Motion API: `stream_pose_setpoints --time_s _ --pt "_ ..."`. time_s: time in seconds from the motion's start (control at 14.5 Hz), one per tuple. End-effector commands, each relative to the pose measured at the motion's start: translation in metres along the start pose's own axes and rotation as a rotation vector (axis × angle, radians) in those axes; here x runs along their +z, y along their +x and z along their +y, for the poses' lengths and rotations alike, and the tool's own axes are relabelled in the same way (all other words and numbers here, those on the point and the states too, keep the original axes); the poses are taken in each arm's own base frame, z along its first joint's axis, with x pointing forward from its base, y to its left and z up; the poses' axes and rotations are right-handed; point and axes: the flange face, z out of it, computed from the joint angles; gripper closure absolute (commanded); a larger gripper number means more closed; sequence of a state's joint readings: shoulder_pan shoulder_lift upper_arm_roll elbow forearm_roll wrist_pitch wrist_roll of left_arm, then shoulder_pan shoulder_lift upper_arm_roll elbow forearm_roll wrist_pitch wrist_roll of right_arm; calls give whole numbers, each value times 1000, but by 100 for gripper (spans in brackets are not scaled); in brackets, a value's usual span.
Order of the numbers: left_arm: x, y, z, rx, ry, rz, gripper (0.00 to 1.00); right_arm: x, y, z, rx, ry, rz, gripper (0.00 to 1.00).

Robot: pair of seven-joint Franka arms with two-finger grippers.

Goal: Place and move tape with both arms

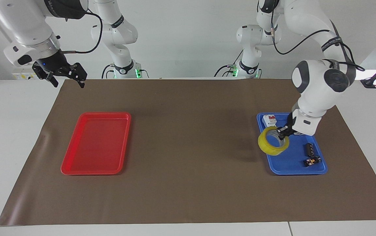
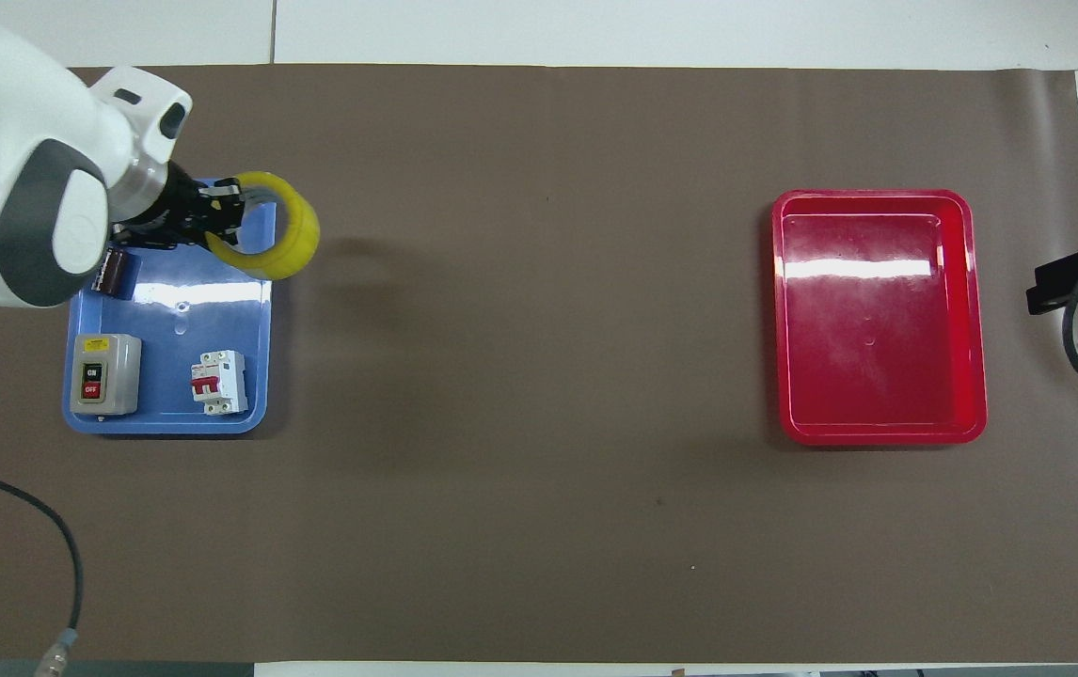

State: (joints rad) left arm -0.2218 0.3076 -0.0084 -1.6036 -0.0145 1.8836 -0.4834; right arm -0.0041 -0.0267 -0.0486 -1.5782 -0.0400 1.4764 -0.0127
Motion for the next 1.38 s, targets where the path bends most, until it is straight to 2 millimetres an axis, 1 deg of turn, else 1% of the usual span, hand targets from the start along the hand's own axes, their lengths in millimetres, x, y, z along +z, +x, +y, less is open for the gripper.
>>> stream_pose_setpoints --time_s 0.0,0.14,0.21,0.28,0.35,0.41,0.55,0.62,0.76,0.83,0.97,1.04,1.11,1.17,1.24,1.31 --pt "8 -33 74 -30 -13 3 100 -3 -2 1 12 19 12 0" --pt "18 -64 117 -68 -36 15 100 -2 -3 1 15 19 9 0" --pt "27 -85 139 -48 -31 11 100 -1 -3 1 15 19 8 0" --pt "36 -98 155 -39 -31 12 100 0 -3 1 15 19 6 0" --pt "57 -101 167 -57 -17 3 100 0 -3 2 15 19 6 0" --pt "72 -109 180 -48 -8 3 100 -1 -3 2 12 19 9 0" --pt "103 -107 189 -52 -9 6 100 -3 -1 -4 3 18 26 0" --pt "117 -111 194 -62 0 -1 100 -2 -1 -3 3 19 25 0" --pt "119 -115 195 -59 9 -7 100 -1 -2 -6 0 18 16 0" --pt "120 -114 195 -61 9 -7 80 -2 -1 -9 -8 18 28 0" --pt "117 -112 193 -70 16 -12 1 -2 1 -9 -14 18 40 0" --pt "112 -106 184 -82 37 -23 0 -2 1 -11 -17 17 37 0" --pt "96 -93 171 -98 48 -8 0 0 1 -15 -25 17 33 0" --pt "65 -83 153 -121 38 7 0 0 2 -20 -35 15 33 0" --pt "39 -74 131 -145 28 12 0 5 6 -31 -54 13 26 0" --pt "15 -63 103 -154 28 7 0 11 13 -43 -74 11 19 0"
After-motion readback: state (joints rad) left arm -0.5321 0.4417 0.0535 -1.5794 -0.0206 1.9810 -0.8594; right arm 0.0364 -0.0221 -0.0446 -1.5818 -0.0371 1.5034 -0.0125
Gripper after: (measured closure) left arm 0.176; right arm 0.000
